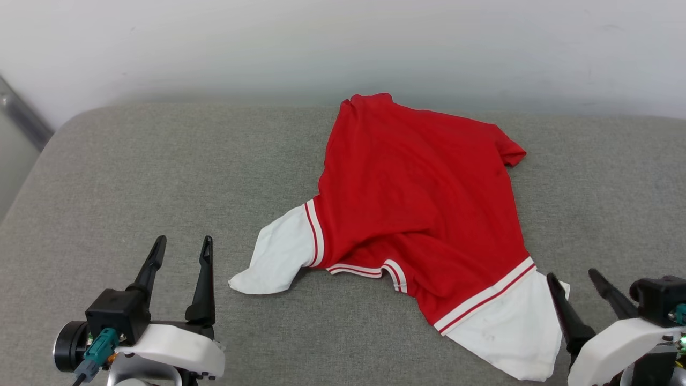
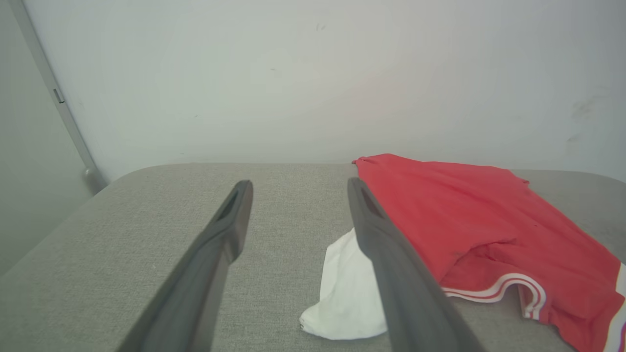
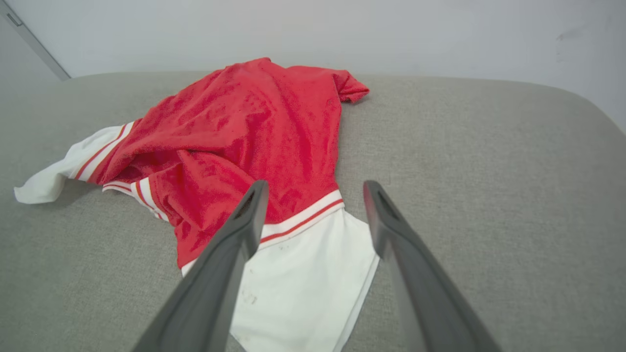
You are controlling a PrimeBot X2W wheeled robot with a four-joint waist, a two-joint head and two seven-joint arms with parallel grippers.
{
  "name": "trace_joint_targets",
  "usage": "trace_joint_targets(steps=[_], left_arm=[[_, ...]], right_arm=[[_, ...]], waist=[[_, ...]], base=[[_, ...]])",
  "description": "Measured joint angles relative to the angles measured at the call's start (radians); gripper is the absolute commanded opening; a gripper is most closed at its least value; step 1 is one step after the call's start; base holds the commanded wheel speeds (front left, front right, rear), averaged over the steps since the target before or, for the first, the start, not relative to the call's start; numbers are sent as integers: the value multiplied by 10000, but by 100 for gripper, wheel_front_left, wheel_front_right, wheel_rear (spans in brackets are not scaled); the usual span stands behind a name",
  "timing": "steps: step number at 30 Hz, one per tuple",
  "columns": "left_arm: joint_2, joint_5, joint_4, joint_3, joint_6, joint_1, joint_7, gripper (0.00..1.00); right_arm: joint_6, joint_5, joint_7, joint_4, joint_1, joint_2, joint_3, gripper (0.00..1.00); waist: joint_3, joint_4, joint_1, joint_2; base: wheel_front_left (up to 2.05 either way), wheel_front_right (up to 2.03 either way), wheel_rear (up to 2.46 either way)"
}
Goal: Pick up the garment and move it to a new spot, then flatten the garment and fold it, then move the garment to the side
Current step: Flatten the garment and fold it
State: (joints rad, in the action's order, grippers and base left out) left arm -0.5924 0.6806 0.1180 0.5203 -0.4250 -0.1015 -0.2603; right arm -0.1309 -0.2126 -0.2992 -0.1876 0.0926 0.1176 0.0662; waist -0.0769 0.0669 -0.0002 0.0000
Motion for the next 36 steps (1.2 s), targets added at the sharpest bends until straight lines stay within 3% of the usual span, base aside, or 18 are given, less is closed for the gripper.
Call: trace_joint_targets(steps=[4,8,13,18,26,35,36], left_arm=[[-46,-98,115,82,23,-2,-12,100],[-29,-184,105,151,23,-19,-12,100],[86,-257,75,213,81,-152,-12,100],[211,-282,-63,293,219,-459,6,100],[272,-353,-276,355,391,-1000,77,100],[362,-339,-426,316,393,-1010,63,100],[362,-339,-437,301,395,-1010,63,100]], right_arm=[[0,-272,-1950,-431,221,721,-502,100],[-2,-1179,-4840,-1271,802,1584,-1229,100],[-2,-1189,-6776,-2006,772,2169,-1220,100],[0,-1191,-7398,-1538,476,2111,-1365,100],[0,-1225,-7294,-109,68,2077,-1630,100],[0,-1246,-6903,696,-138,2213,-1948,100],[0,-1273,-6847,779,-178,2242,-1979,37]], waist=[[-121,-33,0,0],[-280,-42,0,0],[-613,64,1,0],[-954,339,2,0],[-1404,855,3,0],[-1635,1097,2,0],[-1651,1094,1,0]], base=[[0,0,0],[0,0,0],[0,0,0],[0,0,0],[0,0,0],[0,0,0],[0,0,0]])
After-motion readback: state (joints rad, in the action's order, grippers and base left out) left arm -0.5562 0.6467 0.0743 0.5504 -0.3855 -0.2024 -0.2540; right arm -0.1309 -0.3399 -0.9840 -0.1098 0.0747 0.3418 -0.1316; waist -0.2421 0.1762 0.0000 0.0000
